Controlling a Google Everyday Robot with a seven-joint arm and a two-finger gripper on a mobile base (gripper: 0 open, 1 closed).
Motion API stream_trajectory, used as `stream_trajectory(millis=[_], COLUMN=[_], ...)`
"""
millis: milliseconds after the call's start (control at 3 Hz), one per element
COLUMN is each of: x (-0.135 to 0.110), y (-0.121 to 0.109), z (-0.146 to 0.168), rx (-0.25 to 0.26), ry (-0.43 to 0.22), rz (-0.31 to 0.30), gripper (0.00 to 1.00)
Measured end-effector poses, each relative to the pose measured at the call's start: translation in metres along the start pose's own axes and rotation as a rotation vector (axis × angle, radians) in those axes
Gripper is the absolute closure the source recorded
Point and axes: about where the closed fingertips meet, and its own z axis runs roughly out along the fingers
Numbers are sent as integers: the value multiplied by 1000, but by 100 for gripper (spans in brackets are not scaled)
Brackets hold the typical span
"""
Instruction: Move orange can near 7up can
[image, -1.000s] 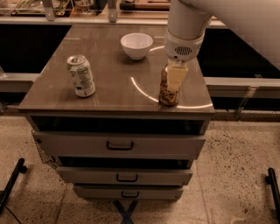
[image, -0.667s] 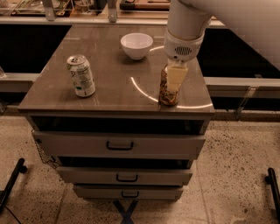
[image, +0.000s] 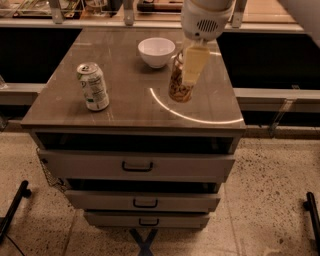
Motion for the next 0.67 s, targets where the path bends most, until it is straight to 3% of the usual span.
stream_trajectory(millis=[333, 667], x=[-38, -69], y=[-23, -36], z=[-24, -24], rx=[41, 60], ry=[-21, -9], rz=[-53, -86], gripper=[100, 100])
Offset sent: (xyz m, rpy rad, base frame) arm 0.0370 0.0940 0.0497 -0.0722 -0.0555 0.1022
